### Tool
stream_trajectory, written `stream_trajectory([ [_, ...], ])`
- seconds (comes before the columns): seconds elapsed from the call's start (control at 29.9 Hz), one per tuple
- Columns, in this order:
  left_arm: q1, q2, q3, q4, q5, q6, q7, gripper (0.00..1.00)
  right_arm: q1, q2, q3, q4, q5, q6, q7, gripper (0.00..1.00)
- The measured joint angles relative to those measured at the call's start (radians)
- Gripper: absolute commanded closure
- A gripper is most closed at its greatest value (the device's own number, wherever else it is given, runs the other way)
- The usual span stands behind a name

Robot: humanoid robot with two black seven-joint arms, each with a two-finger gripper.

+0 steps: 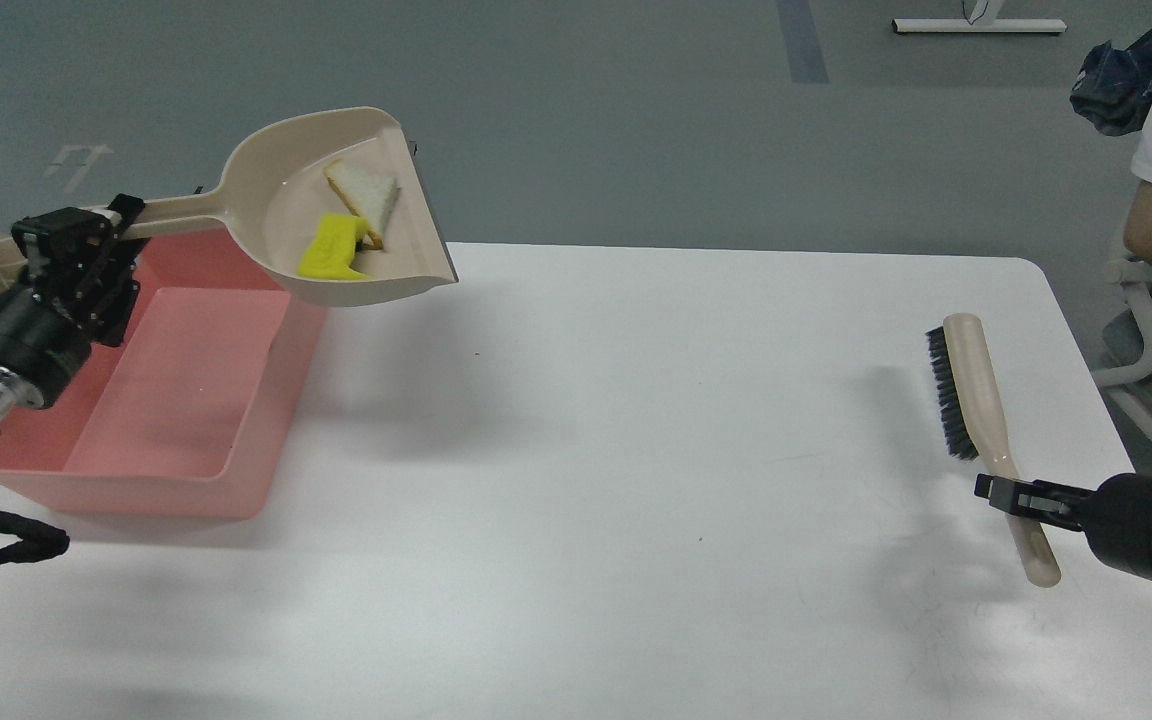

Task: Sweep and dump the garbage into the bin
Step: 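Carry the dustpan over the pink bin and tip it with the left gripper, then lower the empty dustpan back onto the table with the left gripper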

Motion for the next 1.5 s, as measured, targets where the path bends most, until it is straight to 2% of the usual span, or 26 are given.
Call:
stream_trajectory([
  [0.23,0.119,0.102,-0.111,0.033,-0.001,-0.058,0.001,1.0,0.001,0.001,0.008,0.002,0.0,-0.001,0.0,0.92],
  [0.43,0.131,0.217,-0.118,0.178,0.003,-0.091,-0.024,1.0,0.001,0.002,0.024,0.004,0.0,-0.002,0.001,0.92],
  [0.67,0.126,0.308,-0.118,0.268,0.014,-0.134,-0.049,1.0,0.001,0.002,0.028,0.013,0.001,-0.002,0.027,0.92],
  [0.87,0.123,0.383,-0.102,0.272,0.096,-0.156,-0.063,1.0,0.001,0.007,0.042,0.013,0.001,-0.003,0.03,0.92],
  [1.14,0.122,0.472,-0.099,0.254,0.361,-0.157,-0.063,1.0,0.001,0.028,0.068,0.024,0.026,-0.018,0.036,0.92],
  [1.5,0.125,0.659,-0.1,0.106,0.44,-0.159,-0.06,1.0,-0.011,0.058,0.077,0.02,0.031,-0.063,0.037,0.92],
])
